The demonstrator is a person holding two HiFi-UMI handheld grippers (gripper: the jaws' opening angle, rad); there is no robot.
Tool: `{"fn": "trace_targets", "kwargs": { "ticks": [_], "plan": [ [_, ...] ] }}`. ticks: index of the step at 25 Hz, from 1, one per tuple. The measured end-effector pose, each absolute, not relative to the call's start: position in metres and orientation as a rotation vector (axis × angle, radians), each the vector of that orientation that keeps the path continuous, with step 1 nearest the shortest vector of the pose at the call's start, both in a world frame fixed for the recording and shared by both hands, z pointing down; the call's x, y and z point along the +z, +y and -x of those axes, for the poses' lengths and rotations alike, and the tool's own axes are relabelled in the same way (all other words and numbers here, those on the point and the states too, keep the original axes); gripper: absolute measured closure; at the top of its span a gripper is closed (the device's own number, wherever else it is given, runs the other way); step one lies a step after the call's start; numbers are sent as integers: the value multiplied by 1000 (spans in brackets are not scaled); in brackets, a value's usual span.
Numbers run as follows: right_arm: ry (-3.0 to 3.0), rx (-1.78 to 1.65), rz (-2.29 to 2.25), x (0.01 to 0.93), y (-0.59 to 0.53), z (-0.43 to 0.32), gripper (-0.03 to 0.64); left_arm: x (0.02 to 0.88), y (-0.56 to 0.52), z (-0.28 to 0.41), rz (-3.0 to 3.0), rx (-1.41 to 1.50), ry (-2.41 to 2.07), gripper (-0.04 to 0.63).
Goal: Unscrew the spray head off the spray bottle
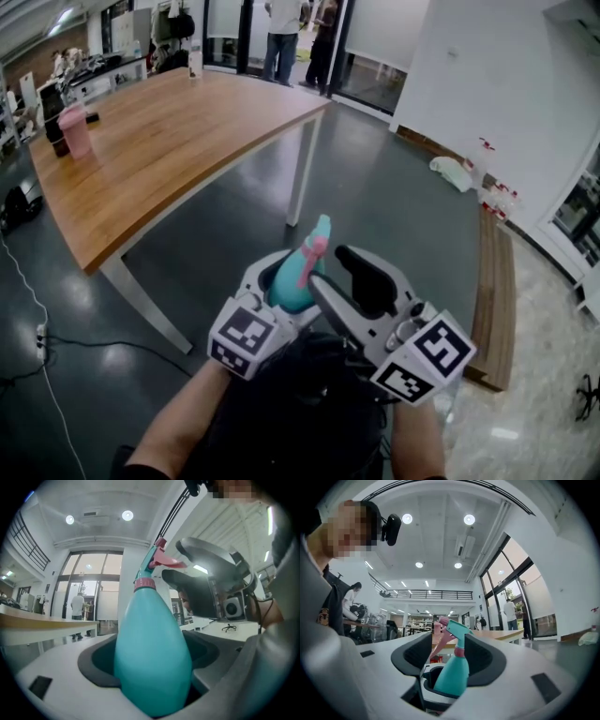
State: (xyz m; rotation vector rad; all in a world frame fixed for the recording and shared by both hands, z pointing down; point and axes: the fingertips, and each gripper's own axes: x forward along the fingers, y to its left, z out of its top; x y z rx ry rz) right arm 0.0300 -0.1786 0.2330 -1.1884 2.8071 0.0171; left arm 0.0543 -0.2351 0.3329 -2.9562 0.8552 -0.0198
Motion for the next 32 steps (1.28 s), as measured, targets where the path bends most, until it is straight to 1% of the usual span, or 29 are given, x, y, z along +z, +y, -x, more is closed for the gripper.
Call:
{"fn": "trace_targets", "kwargs": {
  "ticks": [4,24,32],
  "plan": [
    [2772,54,1337,234,-185,-24,410,336,-237,-56,2933,-40,901,176],
    [2822,104,1362,237,-181,-41,409,329,-233,-53,2971,56,843,176],
    [2792,100,1428,239,-182,-63,410,327,-233,-50,2979,77,838,178]
  ]
}}
